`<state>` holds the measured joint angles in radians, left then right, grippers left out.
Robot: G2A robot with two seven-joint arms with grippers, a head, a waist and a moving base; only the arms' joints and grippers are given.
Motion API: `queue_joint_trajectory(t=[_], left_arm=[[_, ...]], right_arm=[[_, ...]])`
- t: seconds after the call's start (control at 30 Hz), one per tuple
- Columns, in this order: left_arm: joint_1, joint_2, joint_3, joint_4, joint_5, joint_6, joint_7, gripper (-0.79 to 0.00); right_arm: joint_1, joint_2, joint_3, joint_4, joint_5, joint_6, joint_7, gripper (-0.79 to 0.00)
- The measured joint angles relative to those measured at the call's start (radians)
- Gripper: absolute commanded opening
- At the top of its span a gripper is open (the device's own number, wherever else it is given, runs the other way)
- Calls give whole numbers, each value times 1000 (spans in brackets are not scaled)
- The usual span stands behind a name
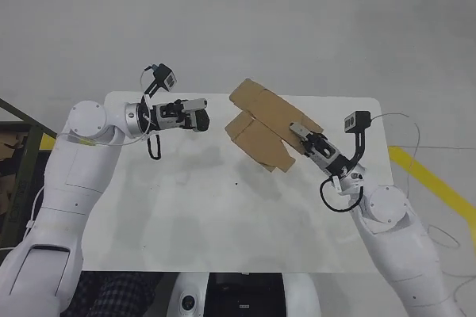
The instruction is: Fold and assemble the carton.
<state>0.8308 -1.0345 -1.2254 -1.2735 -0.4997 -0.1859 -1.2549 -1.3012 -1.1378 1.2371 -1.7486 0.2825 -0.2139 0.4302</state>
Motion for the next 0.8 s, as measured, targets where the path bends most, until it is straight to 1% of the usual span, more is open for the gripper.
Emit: queue_joint_trajectory(t=[0.23, 0.4, 0.53, 0.57, 0.6, 0.63, 0.7, 0.73, 0.77, 0.8], left_arm=[[-11, -23, 85, -9, -33, 33, 31, 0], [-30, -39, 134, -4, -60, 41, 40, 0], [-37, -50, 162, 5, -74, 36, 57, 0], [-37, -52, 167, 7, -80, 36, 60, -231], [-39, -55, 173, 10, -86, 36, 61, -406], [-40, -57, 177, 11, -88, 36, 61, -465], [-43, -59, 183, 16, -91, 34, 60, -656], [-43, -60, 185, 18, -92, 34, 60, -763], [-44, -61, 185, 21, -93, 35, 60, -785], [-45, -62, 186, 25, -93, 37, 63, -785]], right_arm=[[-9, -16, -45, -43, -93, 67, -169, -785], [-9, -29, -89, -47, -122, 78, -241, -785], [-4, -38, -114, -53, -141, 78, -275, -785], [-4, -40, -120, -55, -147, 78, -281, -785], [-3, -43, -126, -55, -153, 78, -290, -785], [-2, -44, -130, -55, -157, 78, -297, -785], [1, -48, -136, -53, -166, 79, -312, -785], [3, -50, -138, -53, -170, 80, -317, -785], [4, -52, -140, -53, -173, 81, -321, -785], [4, -53, -142, -54, -176, 82, -325, -785]])
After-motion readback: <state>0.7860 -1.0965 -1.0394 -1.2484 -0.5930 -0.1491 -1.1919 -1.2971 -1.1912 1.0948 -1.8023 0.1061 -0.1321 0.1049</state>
